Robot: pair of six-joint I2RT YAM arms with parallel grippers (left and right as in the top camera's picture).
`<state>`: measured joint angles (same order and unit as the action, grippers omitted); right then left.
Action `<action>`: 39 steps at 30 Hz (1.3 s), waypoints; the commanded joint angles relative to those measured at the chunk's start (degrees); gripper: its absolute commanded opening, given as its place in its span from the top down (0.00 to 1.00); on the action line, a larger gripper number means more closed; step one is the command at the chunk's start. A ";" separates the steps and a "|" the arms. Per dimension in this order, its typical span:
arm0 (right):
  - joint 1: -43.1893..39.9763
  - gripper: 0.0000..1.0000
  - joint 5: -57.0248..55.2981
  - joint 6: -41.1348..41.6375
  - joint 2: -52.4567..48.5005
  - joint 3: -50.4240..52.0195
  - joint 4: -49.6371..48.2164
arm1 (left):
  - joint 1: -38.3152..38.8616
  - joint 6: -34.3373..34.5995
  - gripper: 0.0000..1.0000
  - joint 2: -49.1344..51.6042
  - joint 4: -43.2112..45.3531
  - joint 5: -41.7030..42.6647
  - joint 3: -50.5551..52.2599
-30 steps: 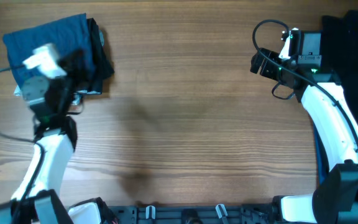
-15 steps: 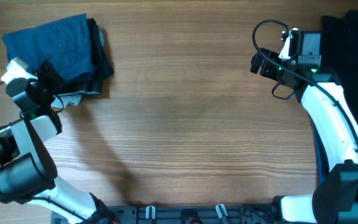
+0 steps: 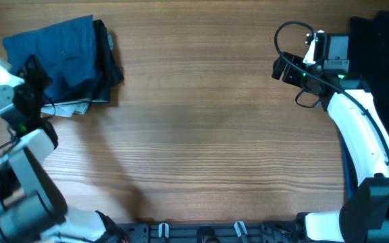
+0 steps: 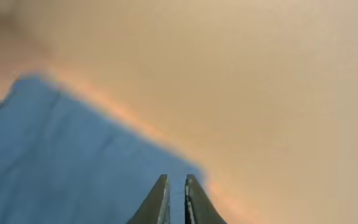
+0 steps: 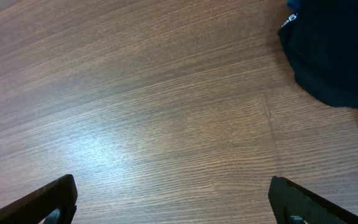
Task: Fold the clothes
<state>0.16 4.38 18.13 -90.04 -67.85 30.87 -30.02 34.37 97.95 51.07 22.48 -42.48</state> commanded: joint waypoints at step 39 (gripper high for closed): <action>-0.24 0.00 -0.96 0.04 -0.55 0.26 -0.15 | -6.88 21.35 0.89 6.45 -1.01 15.80 -2.21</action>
<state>0.16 4.38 18.13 -90.04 -67.85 30.87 -31.31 55.00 104.51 54.41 37.85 -44.75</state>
